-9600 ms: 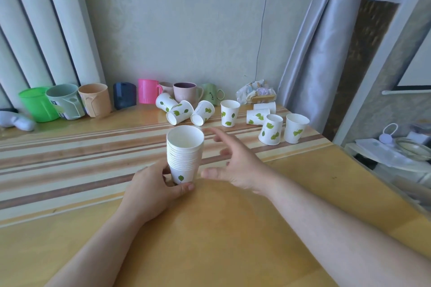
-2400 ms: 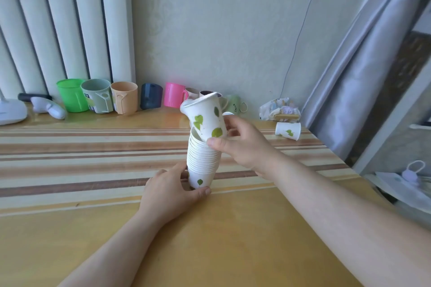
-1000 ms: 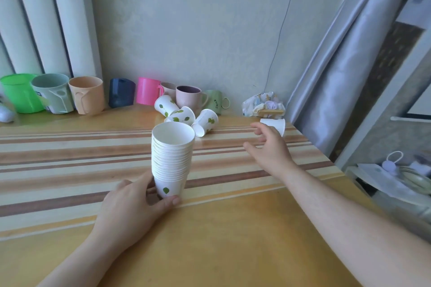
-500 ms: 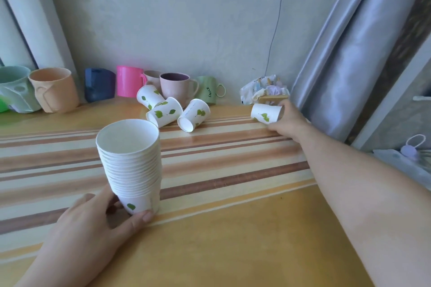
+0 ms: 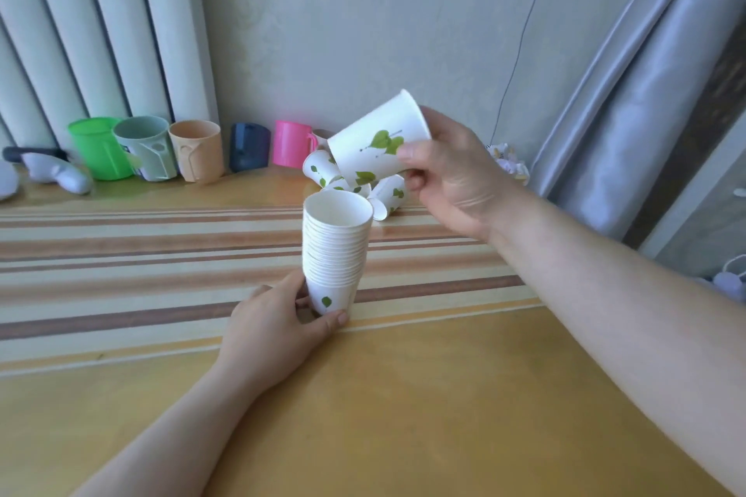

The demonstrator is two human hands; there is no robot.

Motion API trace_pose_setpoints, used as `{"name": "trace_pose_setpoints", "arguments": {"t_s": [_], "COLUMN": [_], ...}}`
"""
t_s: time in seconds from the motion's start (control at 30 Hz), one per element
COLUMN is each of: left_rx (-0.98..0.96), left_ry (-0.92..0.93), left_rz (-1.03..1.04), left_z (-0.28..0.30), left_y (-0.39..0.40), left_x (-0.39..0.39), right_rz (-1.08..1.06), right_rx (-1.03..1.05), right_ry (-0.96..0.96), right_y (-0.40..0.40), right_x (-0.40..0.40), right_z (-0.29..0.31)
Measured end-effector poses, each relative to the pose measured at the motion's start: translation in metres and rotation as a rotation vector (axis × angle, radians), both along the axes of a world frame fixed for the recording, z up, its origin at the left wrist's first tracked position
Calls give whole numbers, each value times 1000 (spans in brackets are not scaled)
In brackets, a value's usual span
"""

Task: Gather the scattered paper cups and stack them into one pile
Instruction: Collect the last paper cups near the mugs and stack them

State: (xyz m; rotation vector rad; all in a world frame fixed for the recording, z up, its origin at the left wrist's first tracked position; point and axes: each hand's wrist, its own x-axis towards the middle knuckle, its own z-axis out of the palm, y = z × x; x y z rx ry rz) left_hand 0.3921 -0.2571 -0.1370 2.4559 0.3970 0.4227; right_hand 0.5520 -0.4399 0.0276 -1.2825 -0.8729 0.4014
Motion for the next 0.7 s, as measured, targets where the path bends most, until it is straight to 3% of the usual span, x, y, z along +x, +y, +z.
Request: {"name": "trace_pose_setpoints", "arguments": {"t_s": [0.1,0.27,0.7], "left_rx": [-12,-10,-110], "left_ry": [-6,-25,-38], "left_rz": [-14,-15,-5], "left_z": [-3,-4,6], "left_y": [2,2,3], "left_x": [0,0,-4], "right_rz": [-64,-321,-217], "right_rx": [-143,-685,-593], "right_ry": [-181,-739,-537], "right_y": [7,22,14], "right_x": [-24,-44,-44], "right_z": [25,31,-20]}}
